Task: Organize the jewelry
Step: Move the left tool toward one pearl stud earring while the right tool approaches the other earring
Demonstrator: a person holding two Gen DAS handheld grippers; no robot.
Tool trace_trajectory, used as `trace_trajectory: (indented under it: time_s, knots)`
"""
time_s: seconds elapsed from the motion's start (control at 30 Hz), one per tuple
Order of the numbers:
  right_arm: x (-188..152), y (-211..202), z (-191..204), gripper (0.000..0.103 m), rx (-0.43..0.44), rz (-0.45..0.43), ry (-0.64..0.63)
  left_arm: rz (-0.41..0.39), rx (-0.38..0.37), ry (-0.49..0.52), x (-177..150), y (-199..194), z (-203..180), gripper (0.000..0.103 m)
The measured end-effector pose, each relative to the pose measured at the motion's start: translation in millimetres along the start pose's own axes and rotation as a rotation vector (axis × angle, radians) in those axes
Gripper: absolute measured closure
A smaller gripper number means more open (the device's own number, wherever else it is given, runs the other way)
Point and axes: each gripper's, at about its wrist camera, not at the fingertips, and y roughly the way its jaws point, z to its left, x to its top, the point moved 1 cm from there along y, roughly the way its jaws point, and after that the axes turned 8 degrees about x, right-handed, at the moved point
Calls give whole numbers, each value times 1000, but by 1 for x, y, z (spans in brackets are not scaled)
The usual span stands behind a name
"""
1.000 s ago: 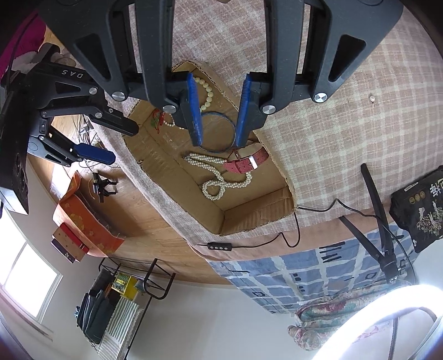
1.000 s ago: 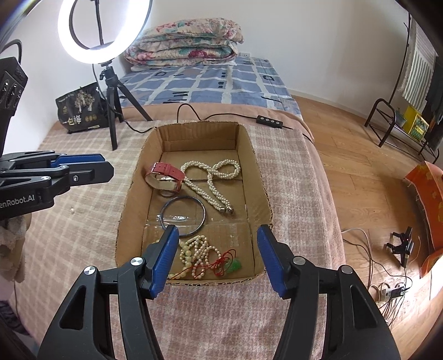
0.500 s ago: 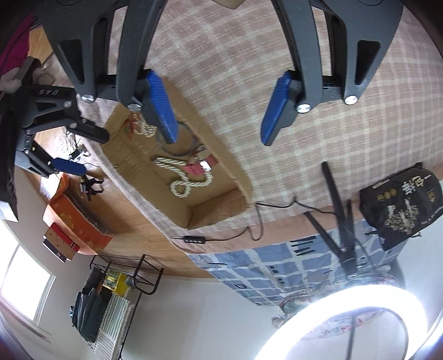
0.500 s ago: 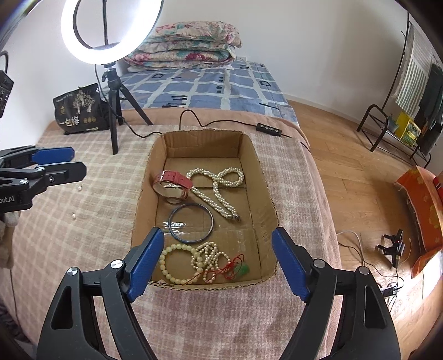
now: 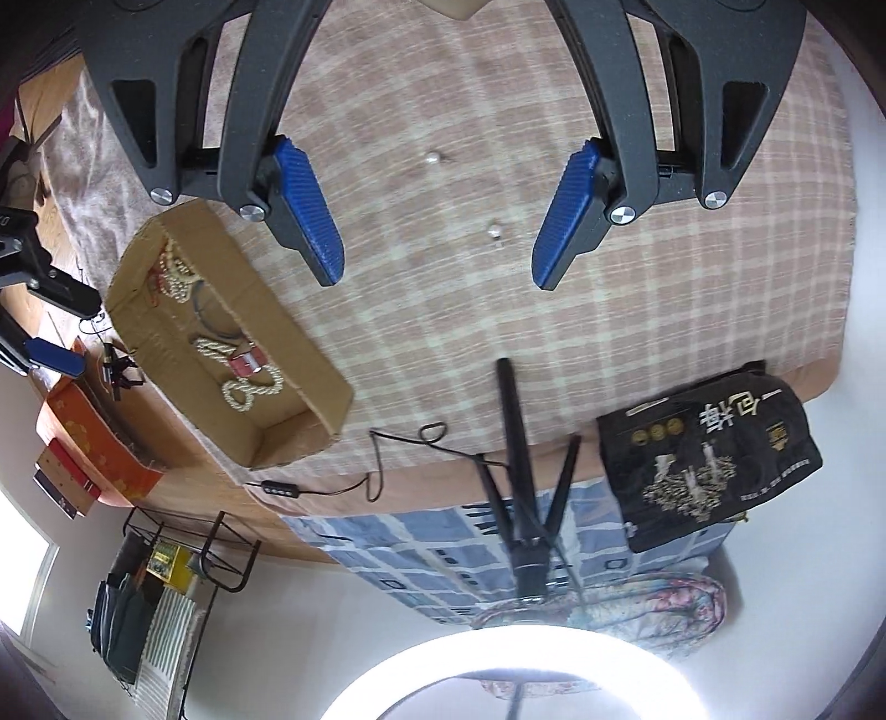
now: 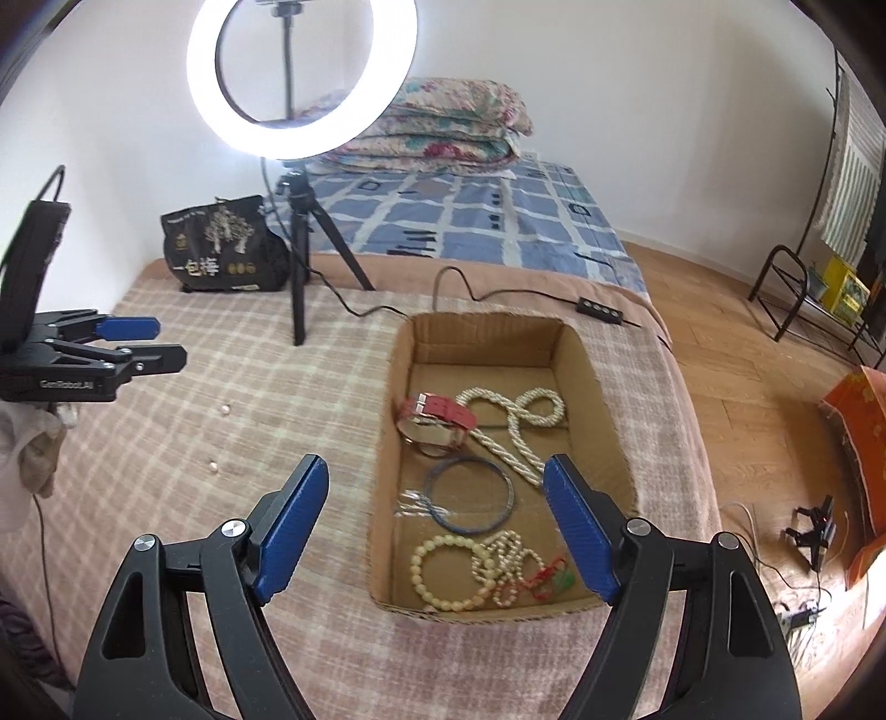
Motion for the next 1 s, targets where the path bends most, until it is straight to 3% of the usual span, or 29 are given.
trace_trajectory:
  time_s: [0.2, 0.33, 0.53, 0.7, 0.77, 1.0]
  knots:
    - [1, 14, 33, 23, 113, 6, -72, 18, 9, -28, -10, 9, 25, 32]
    - [0, 25, 55, 23, 154, 26, -117, 36, 0, -36, -17, 19, 36, 51]
    - [-9, 54, 86, 23, 213, 86, -190, 66, -29, -44, -30, 36, 45, 71]
    - [-17, 81, 110, 25, 248, 132, -259, 89, -53, -20, -39, 50, 44, 74]
    - [-17, 91, 117, 32, 278, 151, -275, 100, -61, -10, -41, 56, 41, 81]
    - [-20, 122, 137, 58, 372, 222, -318, 120, -84, 21, -44, 72, 32, 81]
